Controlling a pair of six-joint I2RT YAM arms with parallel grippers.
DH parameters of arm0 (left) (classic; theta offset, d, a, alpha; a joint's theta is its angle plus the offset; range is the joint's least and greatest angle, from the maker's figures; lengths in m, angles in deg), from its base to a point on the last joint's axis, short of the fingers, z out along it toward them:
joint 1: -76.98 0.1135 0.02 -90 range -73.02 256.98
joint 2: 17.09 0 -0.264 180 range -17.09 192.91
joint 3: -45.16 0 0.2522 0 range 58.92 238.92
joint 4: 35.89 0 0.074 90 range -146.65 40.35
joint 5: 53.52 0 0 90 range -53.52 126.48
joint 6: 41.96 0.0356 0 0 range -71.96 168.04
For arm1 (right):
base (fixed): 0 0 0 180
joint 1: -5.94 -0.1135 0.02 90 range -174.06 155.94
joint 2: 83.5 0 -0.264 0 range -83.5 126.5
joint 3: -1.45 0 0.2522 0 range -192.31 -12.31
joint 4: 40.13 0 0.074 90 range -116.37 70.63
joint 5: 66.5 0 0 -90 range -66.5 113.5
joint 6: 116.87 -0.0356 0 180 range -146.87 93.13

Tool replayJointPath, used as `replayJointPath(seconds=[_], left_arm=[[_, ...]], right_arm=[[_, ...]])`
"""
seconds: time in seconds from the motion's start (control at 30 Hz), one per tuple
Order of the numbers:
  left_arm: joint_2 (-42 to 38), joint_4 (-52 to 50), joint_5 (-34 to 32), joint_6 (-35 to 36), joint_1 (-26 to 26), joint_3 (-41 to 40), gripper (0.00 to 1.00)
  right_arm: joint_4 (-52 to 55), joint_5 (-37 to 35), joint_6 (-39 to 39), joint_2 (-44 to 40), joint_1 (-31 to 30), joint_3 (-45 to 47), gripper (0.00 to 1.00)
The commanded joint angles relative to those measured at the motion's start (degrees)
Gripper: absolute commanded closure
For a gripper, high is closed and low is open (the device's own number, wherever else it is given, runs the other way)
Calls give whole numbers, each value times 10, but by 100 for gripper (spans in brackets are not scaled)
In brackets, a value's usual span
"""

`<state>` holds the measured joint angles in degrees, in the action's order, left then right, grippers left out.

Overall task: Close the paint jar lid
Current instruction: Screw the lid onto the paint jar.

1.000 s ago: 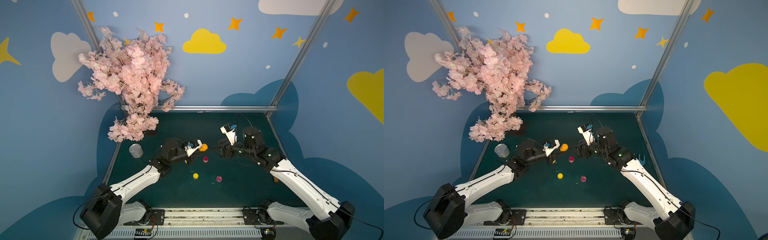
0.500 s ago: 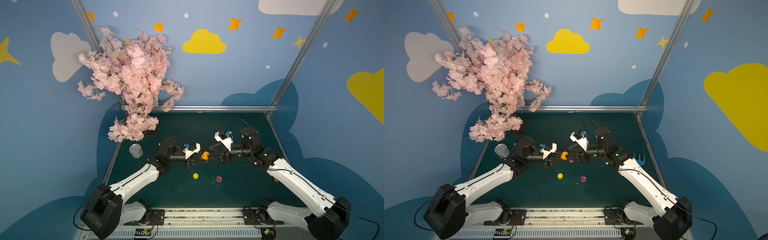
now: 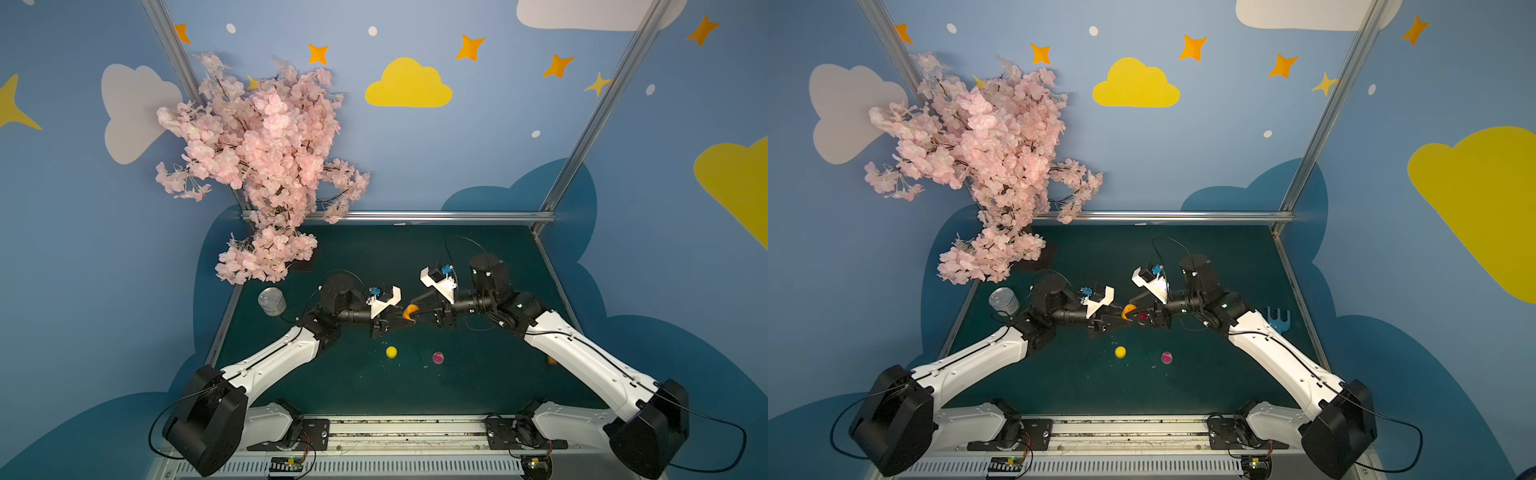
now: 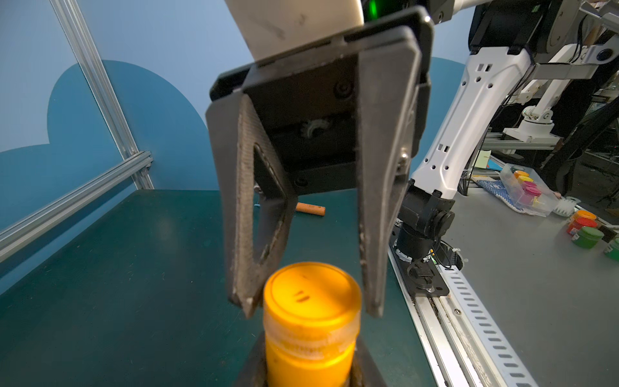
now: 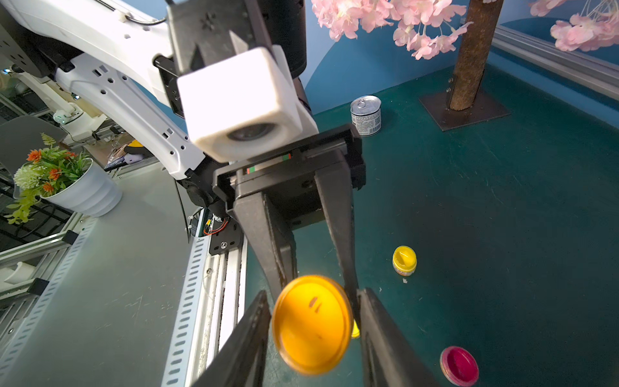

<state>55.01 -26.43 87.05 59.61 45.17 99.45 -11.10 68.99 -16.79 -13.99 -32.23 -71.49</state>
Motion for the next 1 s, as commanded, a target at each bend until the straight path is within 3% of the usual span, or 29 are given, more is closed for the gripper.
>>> replayJointPath(seconds=[0.0,0.17,0.33,0.53,0.8,0.97], left_arm=[[4,4,4,2,2,20,75],[5,0,3,4,2,25,75],[5,-4,1,6,2,25,75],[2,0,-26,10,1,27,76],[-28,46,-144,31,-6,17,76],[-38,73,-257,70,-31,20,76]], right_arm=[[4,-2,9,2,-5,-16,58],[-1,-15,4,1,-6,-15,67],[-3,-28,-1,-4,-7,-13,62],[-4,-55,-18,1,-7,-16,71],[-4,-108,-54,20,-11,-23,79],[-4,-156,-89,35,-18,-33,82]])
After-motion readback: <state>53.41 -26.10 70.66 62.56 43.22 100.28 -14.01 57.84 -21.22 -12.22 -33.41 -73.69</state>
